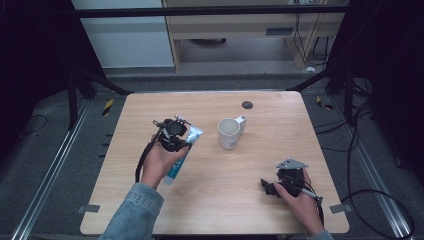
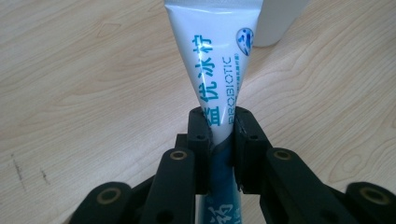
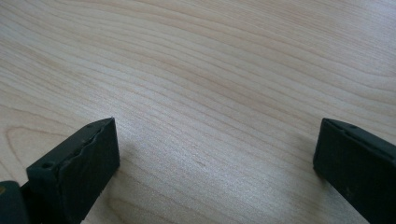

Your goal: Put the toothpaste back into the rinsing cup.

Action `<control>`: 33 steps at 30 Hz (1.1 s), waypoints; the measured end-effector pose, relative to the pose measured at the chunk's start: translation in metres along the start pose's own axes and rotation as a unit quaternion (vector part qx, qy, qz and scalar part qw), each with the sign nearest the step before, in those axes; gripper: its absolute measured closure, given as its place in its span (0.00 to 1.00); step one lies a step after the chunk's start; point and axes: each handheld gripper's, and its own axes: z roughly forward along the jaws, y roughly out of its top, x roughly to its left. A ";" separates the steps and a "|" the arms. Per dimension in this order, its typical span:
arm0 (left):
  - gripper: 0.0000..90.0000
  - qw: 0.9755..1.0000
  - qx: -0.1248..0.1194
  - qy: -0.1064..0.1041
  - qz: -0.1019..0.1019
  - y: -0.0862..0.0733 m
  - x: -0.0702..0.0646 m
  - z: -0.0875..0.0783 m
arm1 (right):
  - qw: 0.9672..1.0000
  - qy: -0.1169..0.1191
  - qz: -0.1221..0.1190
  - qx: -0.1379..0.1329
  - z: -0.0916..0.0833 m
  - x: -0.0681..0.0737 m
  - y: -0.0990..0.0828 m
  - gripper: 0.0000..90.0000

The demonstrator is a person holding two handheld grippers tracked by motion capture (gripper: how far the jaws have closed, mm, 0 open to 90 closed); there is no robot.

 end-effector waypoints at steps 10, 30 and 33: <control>0.87 1.000 -0.029 -0.005 0.007 0.025 -0.011 -0.006 | 1.000 0.000 0.000 0.000 0.000 0.000 0.000 0.01; 0.87 0.997 -0.073 -0.021 0.001 0.048 -0.027 -0.007 | 1.000 0.000 0.000 0.000 0.000 0.000 0.000 0.01; 0.87 0.997 -0.081 -0.017 0.000 0.049 -0.028 -0.008 | 1.000 0.000 -0.001 0.000 0.000 0.000 0.000 0.01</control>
